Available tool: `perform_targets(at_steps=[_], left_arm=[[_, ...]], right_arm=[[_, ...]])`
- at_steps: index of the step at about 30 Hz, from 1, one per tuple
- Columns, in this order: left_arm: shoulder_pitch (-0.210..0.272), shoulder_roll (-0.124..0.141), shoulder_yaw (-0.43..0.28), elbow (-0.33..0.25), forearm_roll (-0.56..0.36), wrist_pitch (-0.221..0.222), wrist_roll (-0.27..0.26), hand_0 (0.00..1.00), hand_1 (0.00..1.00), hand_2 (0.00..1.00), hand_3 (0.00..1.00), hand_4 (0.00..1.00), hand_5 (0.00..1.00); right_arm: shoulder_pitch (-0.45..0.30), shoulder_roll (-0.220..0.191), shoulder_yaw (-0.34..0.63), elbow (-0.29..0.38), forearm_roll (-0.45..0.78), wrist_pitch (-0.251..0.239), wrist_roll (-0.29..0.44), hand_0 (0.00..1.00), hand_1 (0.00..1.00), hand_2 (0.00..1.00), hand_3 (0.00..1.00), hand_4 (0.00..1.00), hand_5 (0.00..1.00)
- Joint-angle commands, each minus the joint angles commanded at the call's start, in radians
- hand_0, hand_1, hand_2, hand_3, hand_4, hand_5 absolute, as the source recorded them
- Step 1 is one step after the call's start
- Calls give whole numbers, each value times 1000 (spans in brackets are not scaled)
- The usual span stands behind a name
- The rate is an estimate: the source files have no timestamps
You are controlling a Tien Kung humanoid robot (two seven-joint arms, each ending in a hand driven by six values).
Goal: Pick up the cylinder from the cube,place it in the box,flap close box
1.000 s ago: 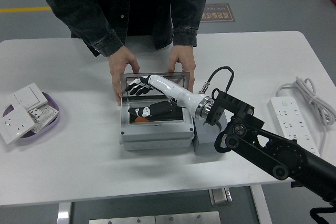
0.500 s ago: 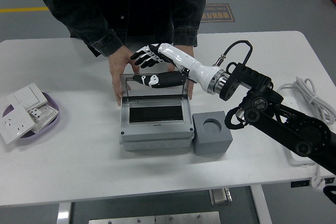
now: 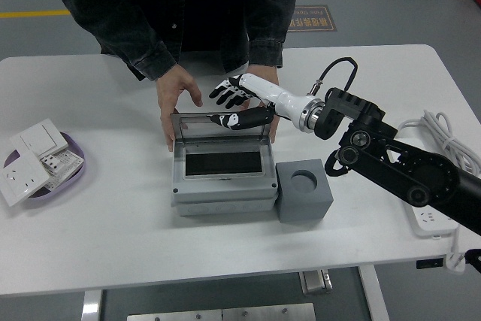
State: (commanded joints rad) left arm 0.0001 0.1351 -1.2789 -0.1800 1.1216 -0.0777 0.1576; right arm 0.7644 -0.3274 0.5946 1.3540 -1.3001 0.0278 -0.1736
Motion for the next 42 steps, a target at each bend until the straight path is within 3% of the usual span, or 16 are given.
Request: perform_targets(at_steps=[10, 17, 18, 23, 24, 29, 30, 36, 41, 42], left_arm=[[3, 3, 2, 0, -6, 1, -4, 635, 660, 580, 651, 720, 321], [-1, 4, 7, 0, -9, 0, -6, 635, 659, 580, 650, 718, 317], [-1, 4, 7, 0, -9, 0, -6, 635, 659, 580, 650, 718, 316], [-1, 4, 10, 0, -11, 0, -6, 635, 659, 580, 650, 718, 316], [-1, 4, 10, 0, -11, 0, -6, 635, 659, 580, 651, 718, 316], [0, 4, 8, 0, -9, 0, -4, 635, 659, 580, 651, 718, 316], [0, 3, 9, 0, -8, 0, -5, 635, 659, 580, 650, 718, 315], [2, 3, 4, 0, -4, -1, -4, 635, 660, 580, 650, 718, 313], [7, 5, -5, 0, -1, 0, 0, 635, 660, 580, 650, 718, 313], [8, 5, -7, 0, -1, 1, 1, 635, 660, 580, 648, 718, 315]], right_arm=[[-33, -84, -35, 155, -8, -12, -23, 717, 647, 698, 719, 709, 367], [-61, -107, -28, 211, -38, -17, -41, 708, 645, 698, 719, 707, 372], [-64, -107, -27, 213, -36, -16, -42, 699, 641, 692, 717, 597, 401], [-83, -108, -34, 214, 20, 2, -41, 699, 641, 692, 717, 597, 401], [-85, -108, -36, 213, 29, 3, -39, 690, 636, 690, 719, 451, 420], [-105, -107, -16, 211, 31, -6, -25, 690, 636, 690, 719, 451, 420], [-111, -107, -6, 212, 25, -8, -24, 677, 636, 690, 720, 393, 457], [-185, -117, 113, 247, -65, -15, -22, 680, 636, 690, 723, 391, 434], [-295, -105, 266, 288, -113, -52, 37, 680, 636, 690, 723, 391, 434], [-323, -96, 304, 293, -114, -62, 55, 686, 632, 688, 718, 498, 388]])
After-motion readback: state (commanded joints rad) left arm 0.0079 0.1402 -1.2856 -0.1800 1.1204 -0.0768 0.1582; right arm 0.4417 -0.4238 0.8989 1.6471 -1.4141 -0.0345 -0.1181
